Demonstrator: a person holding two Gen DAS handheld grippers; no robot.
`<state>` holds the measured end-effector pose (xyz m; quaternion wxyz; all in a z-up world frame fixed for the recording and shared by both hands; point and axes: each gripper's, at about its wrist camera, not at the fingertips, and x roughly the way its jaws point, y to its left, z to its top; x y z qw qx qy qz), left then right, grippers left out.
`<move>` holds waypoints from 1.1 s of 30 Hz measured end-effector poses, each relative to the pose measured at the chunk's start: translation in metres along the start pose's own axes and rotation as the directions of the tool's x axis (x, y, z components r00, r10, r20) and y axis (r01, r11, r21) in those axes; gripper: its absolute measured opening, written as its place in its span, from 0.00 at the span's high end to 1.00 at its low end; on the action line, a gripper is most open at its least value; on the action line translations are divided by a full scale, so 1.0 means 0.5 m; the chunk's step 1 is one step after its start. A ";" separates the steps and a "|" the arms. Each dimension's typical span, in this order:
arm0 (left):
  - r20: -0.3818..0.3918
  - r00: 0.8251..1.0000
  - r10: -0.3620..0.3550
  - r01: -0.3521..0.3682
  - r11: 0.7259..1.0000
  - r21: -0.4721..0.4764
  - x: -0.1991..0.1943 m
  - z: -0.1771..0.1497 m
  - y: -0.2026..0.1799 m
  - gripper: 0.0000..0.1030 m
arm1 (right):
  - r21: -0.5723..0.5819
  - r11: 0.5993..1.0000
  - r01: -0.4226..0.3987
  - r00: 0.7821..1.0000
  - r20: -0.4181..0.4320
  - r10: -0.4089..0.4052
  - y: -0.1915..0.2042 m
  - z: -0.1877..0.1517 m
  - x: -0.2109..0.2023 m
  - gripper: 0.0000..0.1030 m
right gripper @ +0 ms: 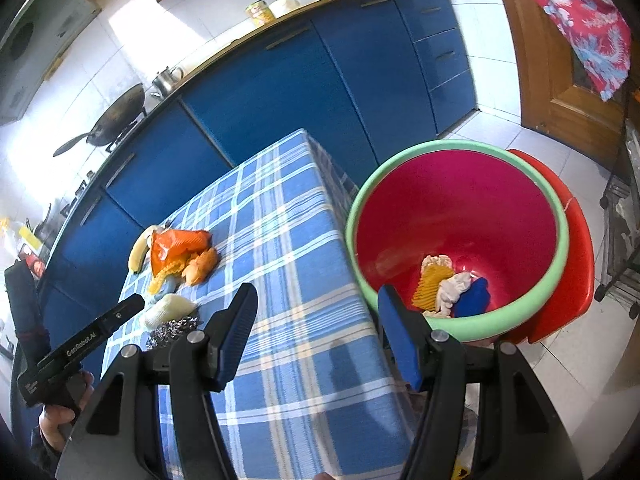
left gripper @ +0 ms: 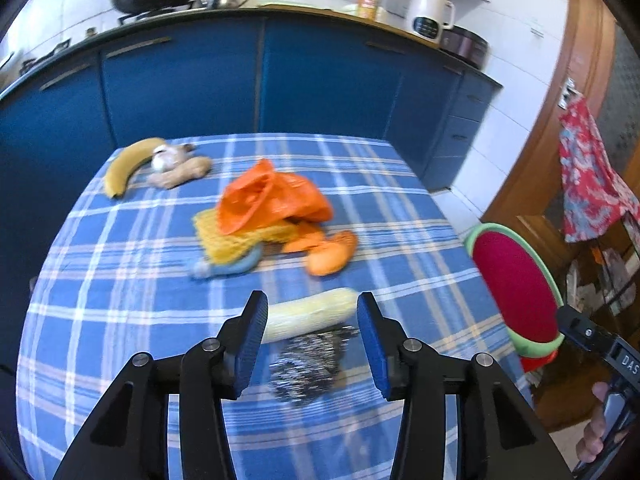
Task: Collect trash
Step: 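Return both tools over the table toward the sponge and steel wool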
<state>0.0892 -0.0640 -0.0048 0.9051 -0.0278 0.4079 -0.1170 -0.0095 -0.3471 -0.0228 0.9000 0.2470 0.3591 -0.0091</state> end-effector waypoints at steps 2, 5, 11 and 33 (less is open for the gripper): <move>-0.002 1.000 0.011 -0.011 1.000 -0.018 0.000 -0.003 0.021 0.54 | -0.007 1.000 -0.001 1.000 -0.005 0.001 0.007 -0.001 0.003 0.37; -0.011 1.000 0.019 -0.020 0.999 -0.043 0.004 -0.010 0.047 0.54 | -0.016 1.000 0.001 1.000 -0.017 -0.002 0.021 -0.005 0.012 0.37; -0.042 0.999 -0.004 0.002 0.999 -0.053 0.026 -0.022 0.065 0.54 | -0.037 0.999 0.002 0.999 -0.042 -0.003 0.049 -0.014 0.030 0.37; -0.092 0.990 -0.111 0.105 0.992 -0.074 0.138 0.007 0.094 0.54 | -0.057 0.998 0.041 0.995 -0.089 -0.046 0.072 -0.019 0.069 0.37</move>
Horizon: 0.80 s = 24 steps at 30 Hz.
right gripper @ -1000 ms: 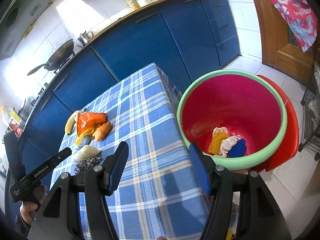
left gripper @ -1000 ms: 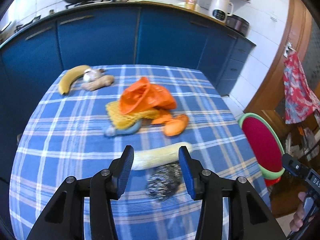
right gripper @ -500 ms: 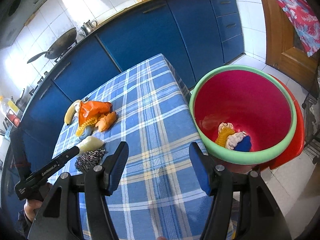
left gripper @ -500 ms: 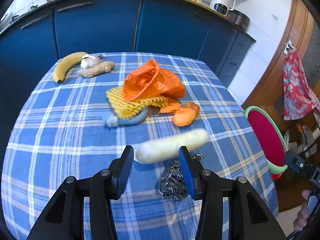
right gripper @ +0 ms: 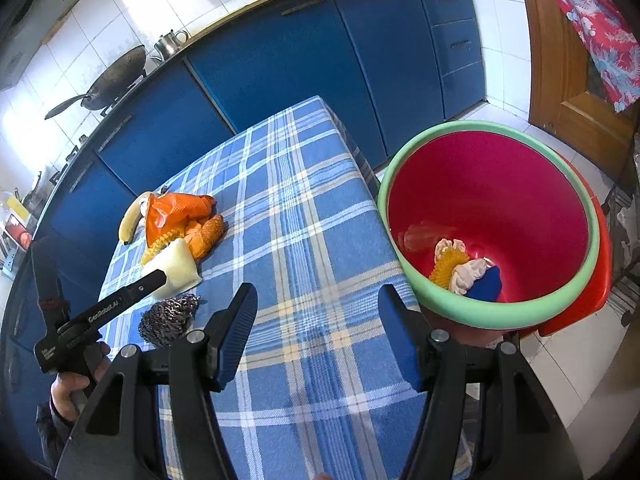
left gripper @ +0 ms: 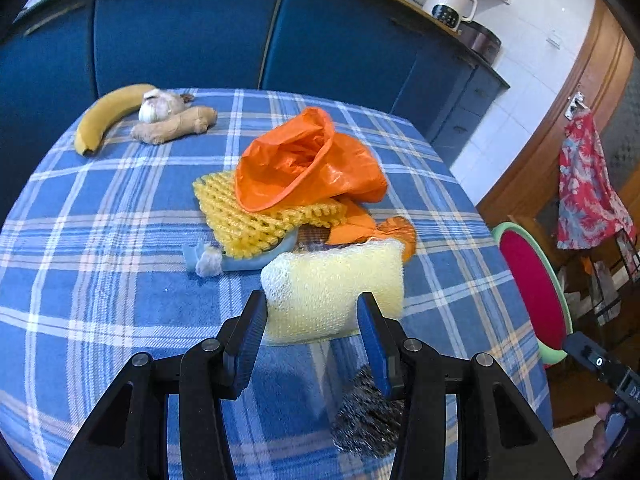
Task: Collect trash
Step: 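Return both tools over the table toward the sponge and steel wool, then grasp the yellow sponge with the left tool while the right tool grasps the steel wool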
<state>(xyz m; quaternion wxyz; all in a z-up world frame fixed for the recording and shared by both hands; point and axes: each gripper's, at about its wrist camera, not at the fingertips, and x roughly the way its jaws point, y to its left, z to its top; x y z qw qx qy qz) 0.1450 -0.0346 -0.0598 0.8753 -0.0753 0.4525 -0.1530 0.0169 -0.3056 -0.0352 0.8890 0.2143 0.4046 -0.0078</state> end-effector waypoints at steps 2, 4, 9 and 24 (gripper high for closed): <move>-0.002 1.000 0.000 0.000 1.000 -0.010 0.006 0.000 0.004 0.53 | 0.000 1.000 0.002 1.000 -0.006 -0.002 0.000 0.000 0.004 0.37; -0.004 1.000 -0.001 0.001 1.000 -0.013 0.010 0.001 0.004 0.54 | -0.001 1.000 0.002 1.000 -0.010 -0.002 0.001 0.000 0.008 0.37; -0.001 1.000 -0.018 0.018 0.999 -0.028 0.015 0.002 0.006 0.58 | -0.005 1.000 -0.001 1.000 -0.021 0.000 0.004 -0.001 0.017 0.37; 0.072 0.995 -0.066 0.073 0.994 -0.086 -0.042 -0.009 0.025 0.98 | -0.042 0.999 -0.023 0.999 -0.028 0.022 0.035 -0.008 0.016 0.37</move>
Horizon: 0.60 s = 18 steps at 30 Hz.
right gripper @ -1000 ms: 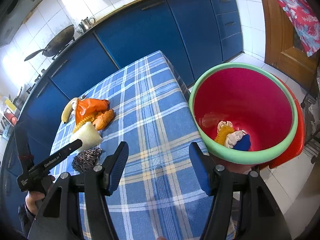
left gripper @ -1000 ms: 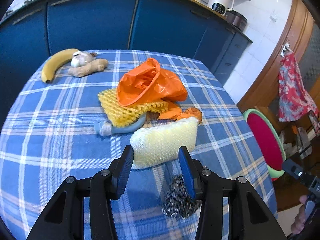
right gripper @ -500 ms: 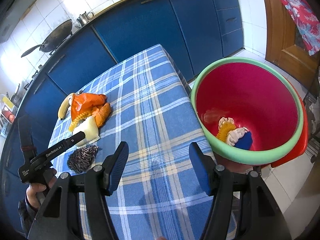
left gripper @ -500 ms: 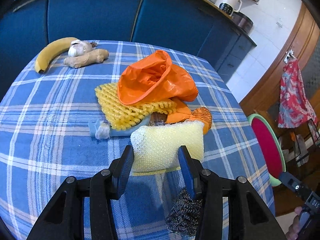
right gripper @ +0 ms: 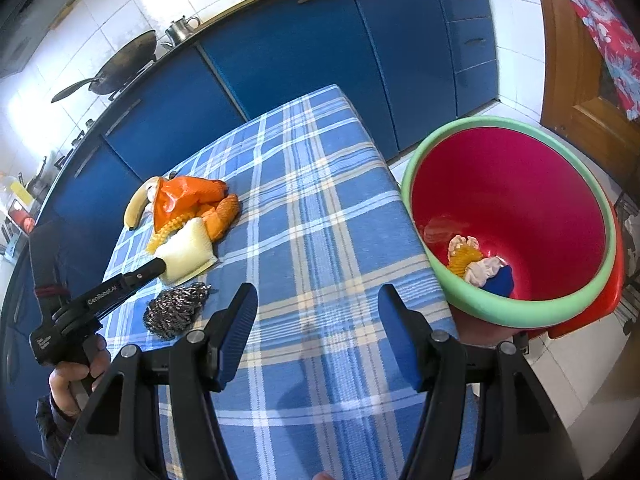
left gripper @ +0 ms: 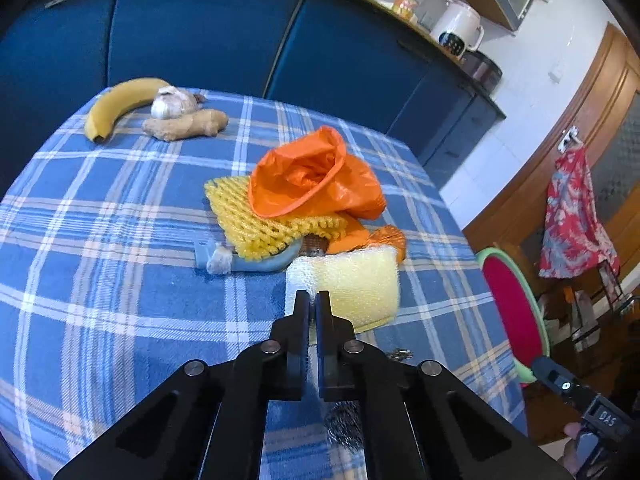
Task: Collect trash
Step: 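Grasp the yellow sponge with the left tool while the right tool grasps the steel wool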
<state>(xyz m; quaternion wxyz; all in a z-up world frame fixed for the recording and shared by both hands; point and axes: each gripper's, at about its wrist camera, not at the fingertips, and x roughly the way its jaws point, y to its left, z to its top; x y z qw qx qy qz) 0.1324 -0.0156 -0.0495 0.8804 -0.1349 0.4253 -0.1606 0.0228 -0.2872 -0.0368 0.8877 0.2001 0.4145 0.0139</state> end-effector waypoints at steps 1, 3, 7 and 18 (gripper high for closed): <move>0.013 1.000 -0.002 0.002 1.000 -0.002 -0.011 0.000 0.000 0.98 | -0.005 1.000 -0.002 1.000 0.001 0.002 0.004 0.000 -0.001 0.37; 0.033 0.999 -0.003 0.003 1.000 -0.005 -0.028 0.001 0.003 0.98 | -0.015 1.000 -0.007 1.000 0.001 0.007 0.012 -0.002 -0.002 0.37; 0.081 0.997 0.004 -0.002 1.000 -0.020 -0.074 0.001 0.015 0.98 | -0.042 0.999 -0.022 1.000 0.000 0.022 0.037 -0.003 -0.003 0.37; 0.181 0.980 0.083 -0.075 0.996 -0.050 -0.171 -0.008 0.065 0.98 | -0.168 0.981 -0.093 0.995 -0.040 0.087 0.156 -0.025 0.019 0.37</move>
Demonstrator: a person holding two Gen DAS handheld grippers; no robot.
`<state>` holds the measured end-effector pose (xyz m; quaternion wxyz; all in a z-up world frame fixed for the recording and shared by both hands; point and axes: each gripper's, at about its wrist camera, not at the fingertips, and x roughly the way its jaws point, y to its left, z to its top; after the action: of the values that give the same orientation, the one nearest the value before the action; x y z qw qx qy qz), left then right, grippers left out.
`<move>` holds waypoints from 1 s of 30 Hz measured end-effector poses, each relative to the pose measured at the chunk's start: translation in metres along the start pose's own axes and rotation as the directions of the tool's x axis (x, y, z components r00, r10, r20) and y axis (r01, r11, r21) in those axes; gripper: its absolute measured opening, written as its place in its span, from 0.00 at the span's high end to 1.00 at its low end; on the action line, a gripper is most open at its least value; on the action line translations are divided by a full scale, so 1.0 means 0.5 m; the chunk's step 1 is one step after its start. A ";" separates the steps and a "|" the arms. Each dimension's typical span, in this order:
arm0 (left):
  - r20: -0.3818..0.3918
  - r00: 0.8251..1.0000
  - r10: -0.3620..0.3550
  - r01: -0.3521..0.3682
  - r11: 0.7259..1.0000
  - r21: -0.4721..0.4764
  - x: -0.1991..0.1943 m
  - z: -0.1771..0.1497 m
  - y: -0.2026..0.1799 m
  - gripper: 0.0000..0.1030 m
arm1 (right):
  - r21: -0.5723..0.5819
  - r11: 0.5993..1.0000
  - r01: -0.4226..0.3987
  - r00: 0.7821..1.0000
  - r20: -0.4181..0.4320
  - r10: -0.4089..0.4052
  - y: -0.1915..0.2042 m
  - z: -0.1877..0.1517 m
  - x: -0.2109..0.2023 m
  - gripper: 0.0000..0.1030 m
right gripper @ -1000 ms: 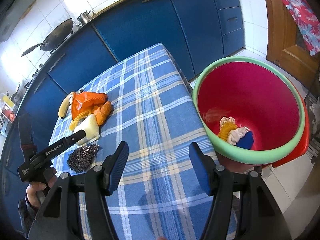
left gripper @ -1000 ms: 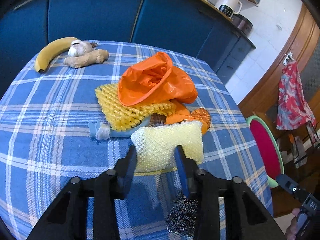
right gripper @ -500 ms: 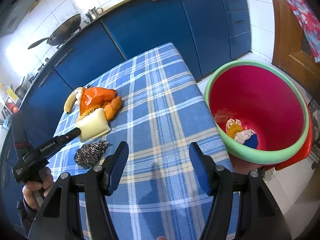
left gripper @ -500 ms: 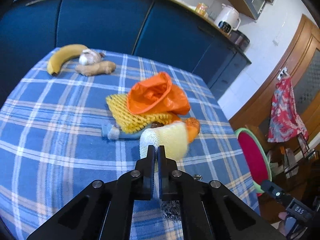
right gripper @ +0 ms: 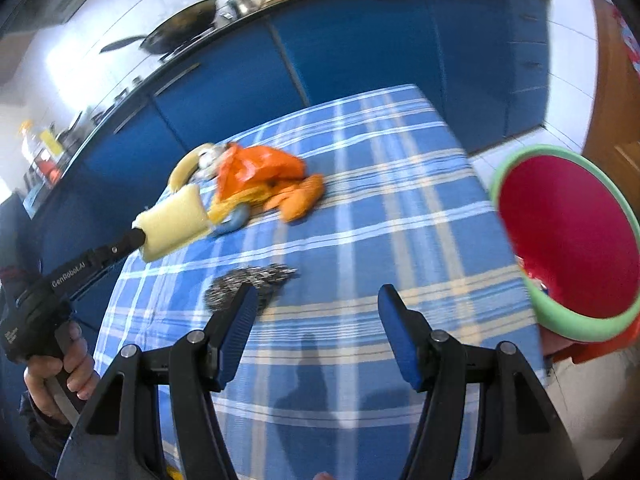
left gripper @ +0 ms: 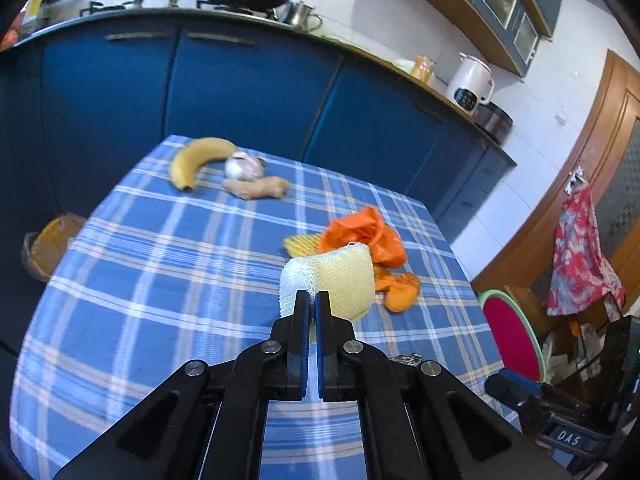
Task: Collect trash
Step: 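Grasp the yellow sponge with the left tool while the right tool grasps the steel wool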
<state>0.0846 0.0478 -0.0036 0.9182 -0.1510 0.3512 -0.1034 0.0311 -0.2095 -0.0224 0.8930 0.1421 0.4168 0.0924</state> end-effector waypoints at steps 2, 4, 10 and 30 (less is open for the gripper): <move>0.014 1.000 0.010 -0.010 1.000 -0.004 -0.012 0.000 0.011 0.98 | -0.025 1.000 -0.012 1.000 -0.010 0.012 0.022 -0.002 0.011 0.37; 0.024 1.000 0.019 -0.019 1.000 -0.011 -0.023 -0.001 0.022 0.98 | -0.046 0.999 -0.021 1.000 -0.023 0.020 0.044 -0.004 0.024 0.37; 0.042 0.999 0.034 -0.033 0.999 -0.041 -0.043 -0.004 0.052 0.98 | -0.102 0.994 -0.043 0.998 -0.057 0.037 0.100 -0.010 0.064 0.37; 0.060 0.998 0.005 -0.003 0.999 -0.039 -0.061 -0.007 0.038 0.98 | -0.173 0.982 -0.068 0.990 -0.131 0.046 0.135 -0.026 0.126 0.73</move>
<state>0.0615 0.0741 0.0059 0.9254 -0.1712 0.3259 -0.0901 0.0577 -0.1255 -0.0533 0.8708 0.0677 0.4585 0.1636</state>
